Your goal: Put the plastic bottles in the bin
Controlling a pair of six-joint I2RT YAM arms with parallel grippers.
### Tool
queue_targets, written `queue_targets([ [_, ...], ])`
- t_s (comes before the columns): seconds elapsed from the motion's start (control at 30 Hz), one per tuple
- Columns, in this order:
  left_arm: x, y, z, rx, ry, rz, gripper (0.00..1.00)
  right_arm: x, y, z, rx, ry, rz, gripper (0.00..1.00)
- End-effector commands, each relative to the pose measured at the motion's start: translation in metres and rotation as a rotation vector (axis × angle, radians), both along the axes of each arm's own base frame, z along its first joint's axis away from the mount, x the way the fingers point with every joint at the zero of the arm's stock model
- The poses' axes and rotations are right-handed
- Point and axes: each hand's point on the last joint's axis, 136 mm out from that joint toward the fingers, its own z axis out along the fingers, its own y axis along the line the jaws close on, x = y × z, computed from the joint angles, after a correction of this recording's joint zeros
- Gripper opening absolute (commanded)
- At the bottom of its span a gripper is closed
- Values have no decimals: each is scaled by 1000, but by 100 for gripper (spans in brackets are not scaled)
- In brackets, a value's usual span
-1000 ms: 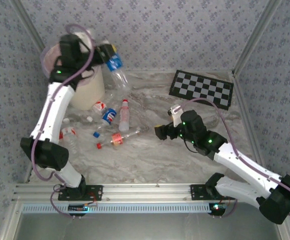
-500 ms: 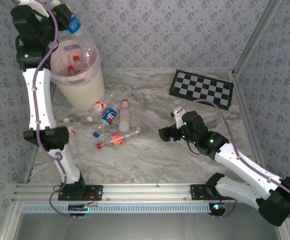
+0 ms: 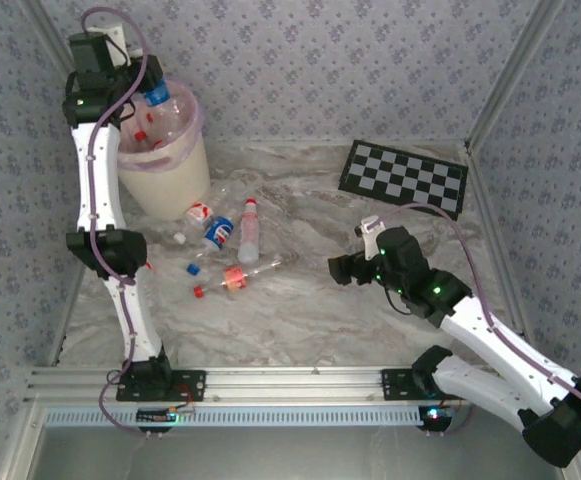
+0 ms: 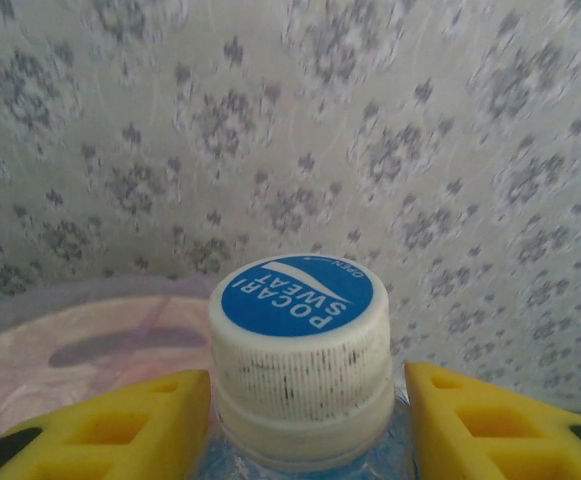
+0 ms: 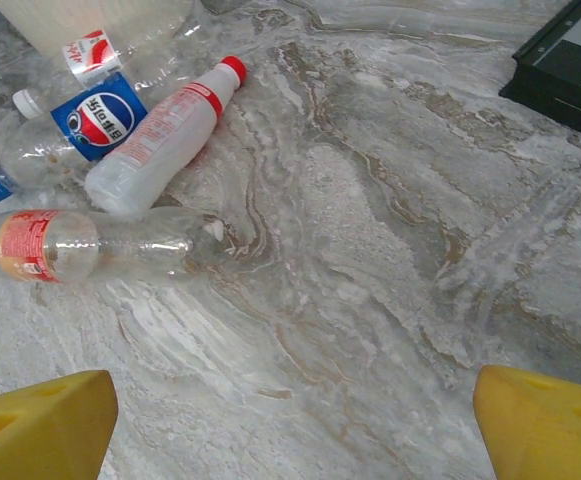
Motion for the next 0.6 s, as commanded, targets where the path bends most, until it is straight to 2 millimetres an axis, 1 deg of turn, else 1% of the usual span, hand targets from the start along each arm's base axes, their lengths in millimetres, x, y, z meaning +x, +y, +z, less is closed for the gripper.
queue_targets([
  [0.0,-7,-2,-8,56,22,-26,2,-1,-11,-9,-12,25,-48,94],
  [0.07,-6,-7,-24,49,51,-54,2,0,-11,-10,-9,31,-49,94],
  [0.27,-3,-15,-82,44,191,-111,2,3,-9,-11,-2,38,-43,94],
  [0.57,-9,-34,-148,31,349,-190,8,6,-5,-13,11,44,-38,94],
])
